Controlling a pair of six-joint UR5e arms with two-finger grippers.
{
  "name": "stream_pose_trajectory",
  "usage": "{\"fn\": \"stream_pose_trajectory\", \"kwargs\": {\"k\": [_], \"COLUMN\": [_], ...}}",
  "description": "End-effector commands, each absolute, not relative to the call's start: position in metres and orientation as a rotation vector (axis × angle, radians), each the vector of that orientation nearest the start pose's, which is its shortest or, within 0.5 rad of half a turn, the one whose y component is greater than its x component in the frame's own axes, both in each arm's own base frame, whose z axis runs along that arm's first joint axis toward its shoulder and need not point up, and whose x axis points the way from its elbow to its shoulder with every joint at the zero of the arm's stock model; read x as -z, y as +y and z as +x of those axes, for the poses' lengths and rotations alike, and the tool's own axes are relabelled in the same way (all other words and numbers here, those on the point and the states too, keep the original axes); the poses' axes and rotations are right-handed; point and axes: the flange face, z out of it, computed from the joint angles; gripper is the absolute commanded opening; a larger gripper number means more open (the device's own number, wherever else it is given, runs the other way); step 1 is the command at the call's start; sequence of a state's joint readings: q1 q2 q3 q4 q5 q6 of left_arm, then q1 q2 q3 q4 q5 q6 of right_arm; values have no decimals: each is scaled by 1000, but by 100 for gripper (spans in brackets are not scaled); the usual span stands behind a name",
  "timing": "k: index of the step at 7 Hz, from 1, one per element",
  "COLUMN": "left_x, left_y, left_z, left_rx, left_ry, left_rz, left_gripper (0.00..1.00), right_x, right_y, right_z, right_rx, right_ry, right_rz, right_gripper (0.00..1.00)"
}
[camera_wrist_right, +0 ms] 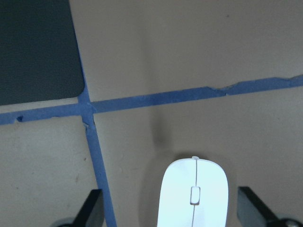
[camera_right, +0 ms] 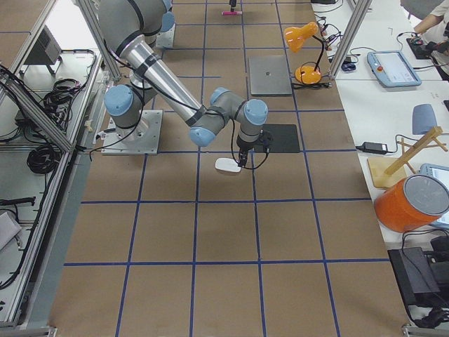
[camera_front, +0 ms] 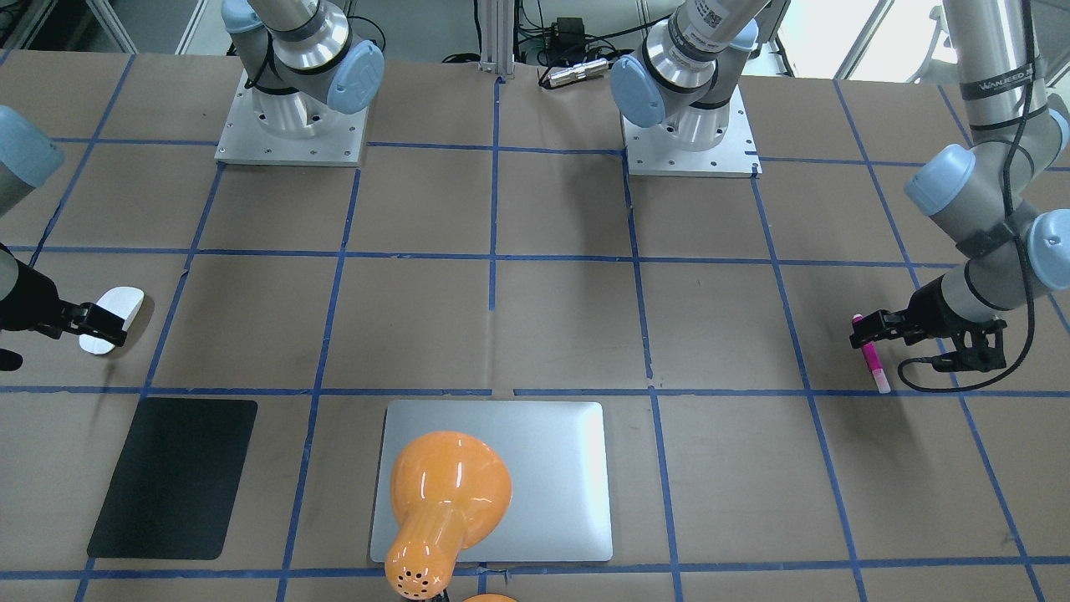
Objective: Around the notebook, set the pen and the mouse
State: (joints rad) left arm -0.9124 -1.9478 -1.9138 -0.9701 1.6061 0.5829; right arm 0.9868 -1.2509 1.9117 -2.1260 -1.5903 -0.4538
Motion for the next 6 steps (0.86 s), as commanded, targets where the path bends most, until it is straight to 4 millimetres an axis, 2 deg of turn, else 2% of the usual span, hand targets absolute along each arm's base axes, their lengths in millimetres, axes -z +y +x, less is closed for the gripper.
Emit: {"fn": "stream_pose_trajectory", "kwargs": {"k": [1,2,4,5,6], "left_x": [-173,-168,-169,-168,-169], "left_y": [-510,-511,-512,-512,-512], "left_z": [231,232,233,232,232], "left_rx": [-188,-197,-178,-181,-183], "left_ry": [3174,3177,3173,3172,3170], "left_rz": [-113,-116,-116,-118,-128], "left_gripper": [87,81,49,22,0], "right_x": [-183,-173,-177,-175,-175], "right_y": [-502,-492,-492,-492,-493], "right_z": [-181,-185,-187,-186,-186], "right_rx": [-291,-399,-402,-407,-395], "right_ry": [3075,3134,3152,3146,3140], "right_rz": [195,183,173,174,174], "right_gripper": [100,100,100,100,100]}}
